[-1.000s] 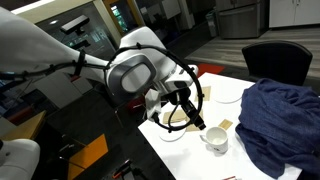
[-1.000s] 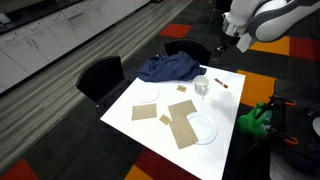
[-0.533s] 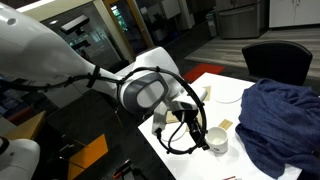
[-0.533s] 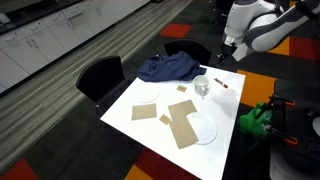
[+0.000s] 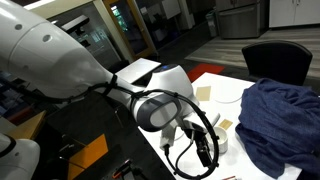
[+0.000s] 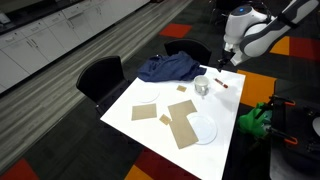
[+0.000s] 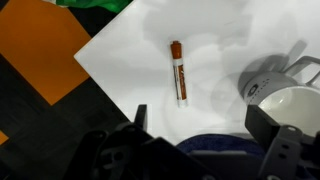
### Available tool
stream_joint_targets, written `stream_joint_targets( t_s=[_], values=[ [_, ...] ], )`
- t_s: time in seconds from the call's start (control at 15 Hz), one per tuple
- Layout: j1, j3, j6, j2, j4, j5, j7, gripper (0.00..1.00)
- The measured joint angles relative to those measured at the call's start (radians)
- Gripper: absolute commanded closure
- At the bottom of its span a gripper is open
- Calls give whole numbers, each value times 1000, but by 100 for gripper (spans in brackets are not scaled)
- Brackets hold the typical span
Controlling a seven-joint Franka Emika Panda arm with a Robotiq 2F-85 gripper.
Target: Put the marker in the mug
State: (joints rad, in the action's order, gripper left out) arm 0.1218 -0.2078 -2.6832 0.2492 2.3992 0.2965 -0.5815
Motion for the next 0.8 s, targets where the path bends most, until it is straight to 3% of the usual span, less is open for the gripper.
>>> stream_joint_targets(
  t_s=[0.47, 0.8],
  values=[
    [18, -4, -7, 121, -71, -196, 188, 0],
    [31, -23, -7, 198, -127, -213, 262, 0]
  ],
)
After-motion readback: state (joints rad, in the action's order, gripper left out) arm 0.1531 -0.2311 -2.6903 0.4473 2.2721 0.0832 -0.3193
